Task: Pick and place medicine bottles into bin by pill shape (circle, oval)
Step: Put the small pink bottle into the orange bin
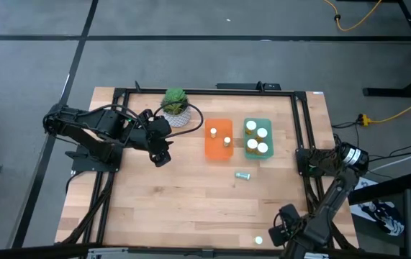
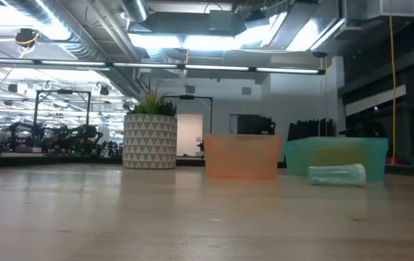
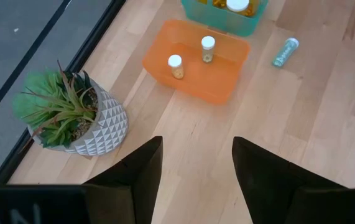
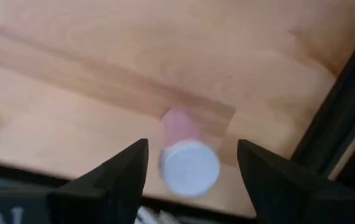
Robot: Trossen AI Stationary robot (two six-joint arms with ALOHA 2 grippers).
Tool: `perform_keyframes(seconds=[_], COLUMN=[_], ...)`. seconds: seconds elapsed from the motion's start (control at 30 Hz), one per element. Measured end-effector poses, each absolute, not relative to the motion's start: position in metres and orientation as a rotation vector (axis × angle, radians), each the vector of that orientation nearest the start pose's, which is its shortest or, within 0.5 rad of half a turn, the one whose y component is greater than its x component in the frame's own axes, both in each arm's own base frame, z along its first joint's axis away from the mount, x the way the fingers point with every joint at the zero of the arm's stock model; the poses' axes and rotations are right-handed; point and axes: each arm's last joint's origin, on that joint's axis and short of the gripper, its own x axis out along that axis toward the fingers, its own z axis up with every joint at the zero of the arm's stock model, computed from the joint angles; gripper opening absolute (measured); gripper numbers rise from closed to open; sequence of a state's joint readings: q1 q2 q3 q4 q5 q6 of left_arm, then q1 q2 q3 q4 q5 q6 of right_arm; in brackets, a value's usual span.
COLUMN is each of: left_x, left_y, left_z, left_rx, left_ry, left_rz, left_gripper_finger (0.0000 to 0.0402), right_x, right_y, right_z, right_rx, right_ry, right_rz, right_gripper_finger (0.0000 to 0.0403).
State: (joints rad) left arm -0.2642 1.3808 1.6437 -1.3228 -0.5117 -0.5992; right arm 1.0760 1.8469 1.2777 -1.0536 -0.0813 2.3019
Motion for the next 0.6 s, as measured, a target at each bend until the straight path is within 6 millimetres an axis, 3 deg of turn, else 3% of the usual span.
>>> perform_keyframes(seconds=[0.6], left_x=[0.2321], left_y=[-0.0482], left_z=[0.4033], left_rx=[-0.147], left_ry=[0.867], left_rz=[0.501], left_gripper_finger=[0.0187], right_x=[0.1529], right_y=[0.2883], right_z=[0.1765], right_rx=[0.927], right_ry=[1.432], right_rz=[-0.996], right_gripper_finger=[0.0152])
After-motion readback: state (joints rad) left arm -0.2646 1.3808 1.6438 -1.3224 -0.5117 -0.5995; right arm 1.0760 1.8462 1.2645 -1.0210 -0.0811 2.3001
